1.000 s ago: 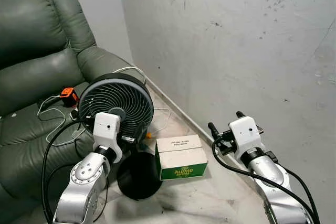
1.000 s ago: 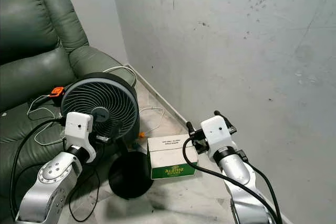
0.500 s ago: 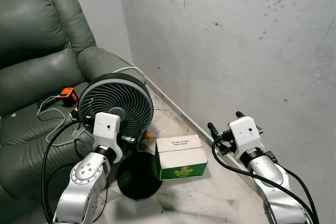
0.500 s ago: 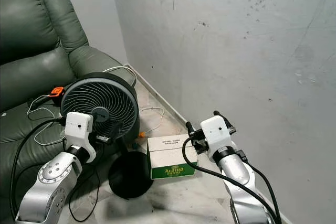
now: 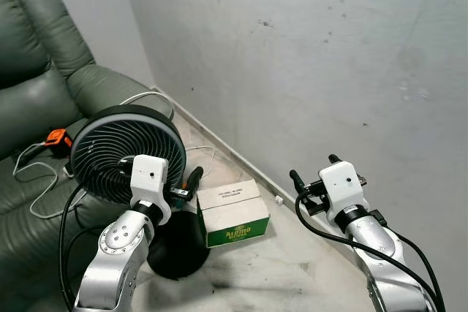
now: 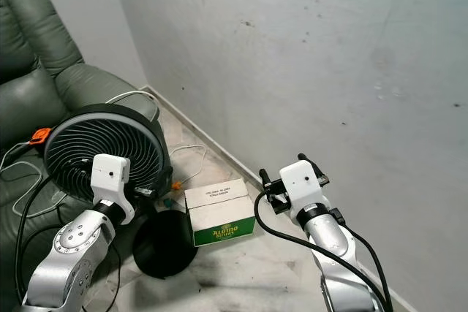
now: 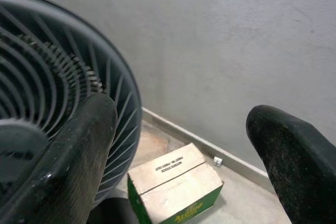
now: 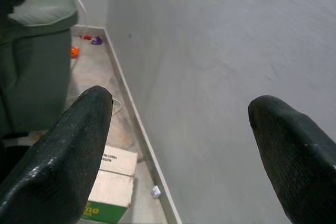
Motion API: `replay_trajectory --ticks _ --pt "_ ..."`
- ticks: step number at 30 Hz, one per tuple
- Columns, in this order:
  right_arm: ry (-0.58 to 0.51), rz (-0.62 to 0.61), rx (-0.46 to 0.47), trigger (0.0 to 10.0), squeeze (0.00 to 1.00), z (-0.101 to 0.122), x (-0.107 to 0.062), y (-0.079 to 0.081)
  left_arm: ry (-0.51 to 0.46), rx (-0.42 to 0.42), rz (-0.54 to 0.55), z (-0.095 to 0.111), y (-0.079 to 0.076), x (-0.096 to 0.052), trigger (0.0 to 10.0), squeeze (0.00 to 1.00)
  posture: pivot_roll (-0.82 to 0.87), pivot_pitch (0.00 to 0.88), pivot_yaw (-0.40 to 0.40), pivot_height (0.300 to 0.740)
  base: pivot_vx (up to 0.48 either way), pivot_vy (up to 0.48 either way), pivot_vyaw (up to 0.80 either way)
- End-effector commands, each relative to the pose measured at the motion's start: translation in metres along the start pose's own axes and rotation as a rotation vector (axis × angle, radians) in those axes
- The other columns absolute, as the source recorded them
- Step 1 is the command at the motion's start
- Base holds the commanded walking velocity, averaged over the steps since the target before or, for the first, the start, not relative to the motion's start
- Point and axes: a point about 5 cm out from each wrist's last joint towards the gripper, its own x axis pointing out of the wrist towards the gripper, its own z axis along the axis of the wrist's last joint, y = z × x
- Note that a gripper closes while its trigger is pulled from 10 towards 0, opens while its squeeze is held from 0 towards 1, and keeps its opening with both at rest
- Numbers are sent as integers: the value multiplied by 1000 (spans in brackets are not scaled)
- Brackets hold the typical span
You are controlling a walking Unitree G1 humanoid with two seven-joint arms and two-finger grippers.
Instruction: Hang keys on a hook
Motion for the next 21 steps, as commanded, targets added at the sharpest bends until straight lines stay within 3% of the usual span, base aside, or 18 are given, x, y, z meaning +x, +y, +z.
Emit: replay_trajectory --ticks 1,6,15,21 --pt "-10 12 -17 10000 0 3 2 3 4 14 10 0 4 -1 10000 0 27 0 46 740 0 0 800" --pt "-3 7 -20 10000 0 0 2 2 18 8 10 -2 5 0 10000 0 27 0 46 740 0 0 800" --pt "6 -18 -32 10000 0 -3 12 -10 87 6 72 -11 31 3 10000 0 37 0 37 740 0 0 800" --pt "27 -60 -41 10000 0 -7 21 -23 139 -10 37 -21 42 7 10000 0 38 0 38 740 0 0 89"
